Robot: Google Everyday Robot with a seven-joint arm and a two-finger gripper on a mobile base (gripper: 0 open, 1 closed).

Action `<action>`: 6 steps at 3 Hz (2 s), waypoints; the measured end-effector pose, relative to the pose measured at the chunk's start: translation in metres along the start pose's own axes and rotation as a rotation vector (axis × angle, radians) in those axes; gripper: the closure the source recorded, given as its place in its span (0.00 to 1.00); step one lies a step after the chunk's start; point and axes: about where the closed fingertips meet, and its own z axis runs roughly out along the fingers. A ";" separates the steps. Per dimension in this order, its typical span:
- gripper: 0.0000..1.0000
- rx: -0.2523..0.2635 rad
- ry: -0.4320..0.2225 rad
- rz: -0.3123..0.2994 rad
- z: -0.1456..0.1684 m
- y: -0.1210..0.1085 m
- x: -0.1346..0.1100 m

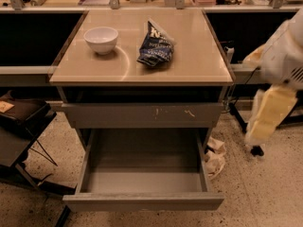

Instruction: Close middle drawer

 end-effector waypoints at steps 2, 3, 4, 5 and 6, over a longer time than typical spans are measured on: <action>0.00 -0.123 -0.241 0.015 0.124 0.084 -0.023; 0.00 -0.116 -0.237 0.046 0.151 0.096 -0.012; 0.00 -0.116 -0.236 0.046 0.151 0.096 -0.012; 0.00 -0.142 -0.218 0.058 0.176 0.117 -0.008; 0.00 -0.201 -0.230 0.114 0.237 0.163 0.006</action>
Offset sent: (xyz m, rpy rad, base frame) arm -0.1236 0.0748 -0.3523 0.3790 0.3034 -0.0044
